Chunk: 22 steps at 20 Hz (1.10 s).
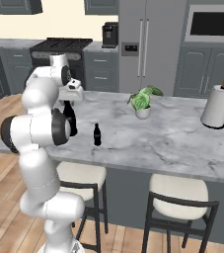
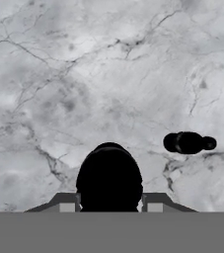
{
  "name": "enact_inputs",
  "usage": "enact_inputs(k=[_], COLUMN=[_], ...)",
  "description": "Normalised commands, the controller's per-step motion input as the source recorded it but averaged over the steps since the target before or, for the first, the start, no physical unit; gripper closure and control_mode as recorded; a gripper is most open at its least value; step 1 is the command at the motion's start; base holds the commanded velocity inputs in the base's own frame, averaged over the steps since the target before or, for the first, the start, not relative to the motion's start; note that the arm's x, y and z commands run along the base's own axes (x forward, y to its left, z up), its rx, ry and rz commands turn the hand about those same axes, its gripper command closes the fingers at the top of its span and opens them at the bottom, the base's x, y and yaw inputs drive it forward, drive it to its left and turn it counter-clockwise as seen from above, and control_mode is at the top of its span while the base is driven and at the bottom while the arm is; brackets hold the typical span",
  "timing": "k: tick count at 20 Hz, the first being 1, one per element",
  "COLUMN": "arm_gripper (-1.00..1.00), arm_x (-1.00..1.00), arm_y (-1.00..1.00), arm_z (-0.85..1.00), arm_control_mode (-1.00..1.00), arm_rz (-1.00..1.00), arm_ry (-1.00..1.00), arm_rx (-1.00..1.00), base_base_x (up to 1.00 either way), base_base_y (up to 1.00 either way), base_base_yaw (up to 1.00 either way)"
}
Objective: Place the large bottle from the dining counter next to the other large bottle outside the sink, and place the small bottle from the dining counter next to the other small bottle inside the sink.
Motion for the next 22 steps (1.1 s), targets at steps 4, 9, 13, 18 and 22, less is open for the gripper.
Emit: enact_inputs(k=[4, 9, 13, 18, 22], arm_gripper=[1.0, 1.0, 1.0, 1.0, 1.0], arm_x=[-0.92, -0.89, -0.48, 0.0, 0.0], arm_y=[0.0, 0.0, 0.01, 0.0, 0.15], arm_z=[0.09, 0.04, 0.0, 0.0, 0.0], arm_control_mode=[-1.0, -1.0, -1.0, -1.0, -1.0], arm_rz=[0.08, 0.07, 0.05, 0.0, 0.03], arm_ry=[-0.05, -0.02, -0.01, 0.0, 0.0], arm_rx=[0.01, 0.03, 0.02, 0.0, 0.0], base_base_x=[0.0, 0.0, 0.0, 0.0, 0.0], base_base_y=[0.0, 0.0, 0.0, 0.0, 0.0], base_base_yaw=[0.0, 0.0, 0.0, 0.0, 0.0])
